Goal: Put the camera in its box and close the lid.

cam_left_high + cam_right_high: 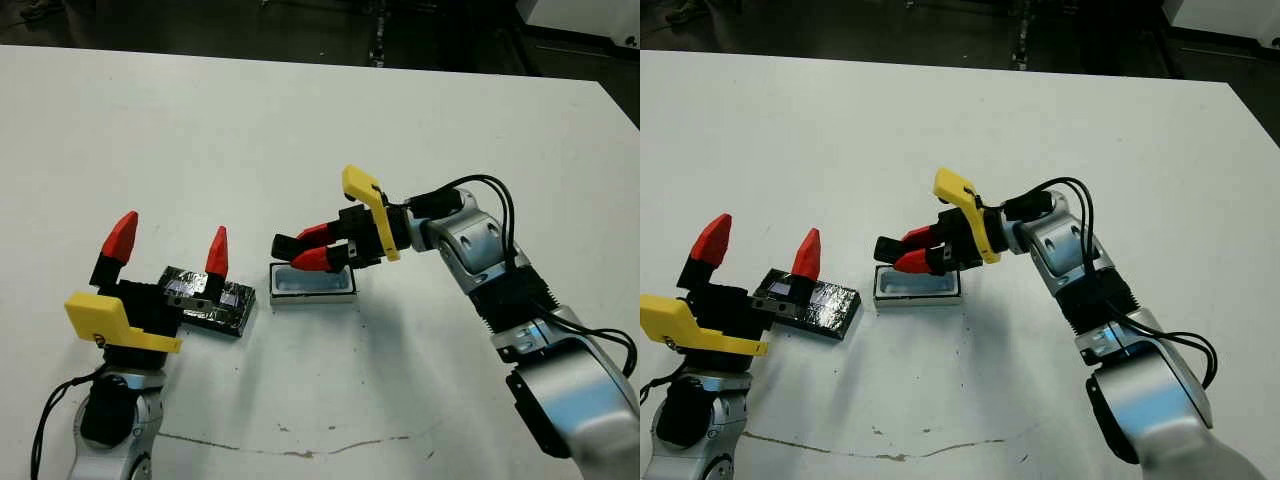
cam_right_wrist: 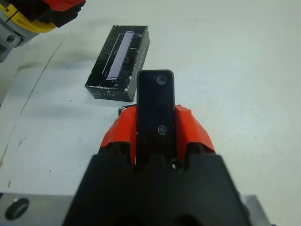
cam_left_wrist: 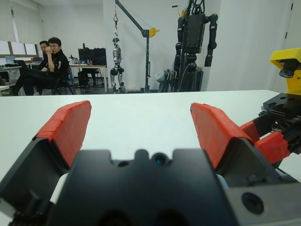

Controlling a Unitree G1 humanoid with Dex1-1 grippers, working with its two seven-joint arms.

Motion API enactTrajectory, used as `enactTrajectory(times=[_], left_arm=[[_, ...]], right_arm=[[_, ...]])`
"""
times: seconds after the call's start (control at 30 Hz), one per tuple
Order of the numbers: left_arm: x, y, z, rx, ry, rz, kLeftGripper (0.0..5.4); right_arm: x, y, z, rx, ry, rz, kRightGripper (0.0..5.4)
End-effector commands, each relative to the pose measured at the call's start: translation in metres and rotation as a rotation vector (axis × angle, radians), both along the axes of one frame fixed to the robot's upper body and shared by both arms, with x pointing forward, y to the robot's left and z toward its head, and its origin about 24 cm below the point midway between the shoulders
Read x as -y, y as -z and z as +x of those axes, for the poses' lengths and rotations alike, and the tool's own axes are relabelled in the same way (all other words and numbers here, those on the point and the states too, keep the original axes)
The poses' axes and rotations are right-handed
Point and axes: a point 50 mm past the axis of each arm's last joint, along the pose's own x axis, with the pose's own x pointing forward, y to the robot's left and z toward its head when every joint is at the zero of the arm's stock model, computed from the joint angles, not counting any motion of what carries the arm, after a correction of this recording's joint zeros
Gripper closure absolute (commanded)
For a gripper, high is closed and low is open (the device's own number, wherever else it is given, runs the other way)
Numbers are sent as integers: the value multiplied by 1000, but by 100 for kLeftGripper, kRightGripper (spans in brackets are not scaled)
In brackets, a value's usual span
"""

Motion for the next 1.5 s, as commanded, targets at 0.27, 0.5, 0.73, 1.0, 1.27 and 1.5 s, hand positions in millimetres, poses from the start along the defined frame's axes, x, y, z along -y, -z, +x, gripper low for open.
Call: enactTrajectory(times=[0.27, 0.5, 0.73, 1.0, 1.27, 1.5], left_arm=[[-1, 4, 0, -21, -7, 0, 0], [0, 3, 0, -21, -5, -6, 0], [-2, 3, -1, -20, -11, -3, 0], [-3, 2, 0, -19, -12, 4, 0], [-3, 2, 1, -16, -7, -1, 0], [-4, 2, 1, -20, -8, 4, 0]], right_arm=[[4, 10, -7, -8, -13, -43, 375], [4, 12, -10, 2, -47, -51, 375], [7, 17, -10, -3, -54, -69, 375], [12, 21, -10, 16, -49, -93, 375], [20, 23, -9, 5, -43, -131, 375], [27, 25, -7, -23, -24, -130, 375]])
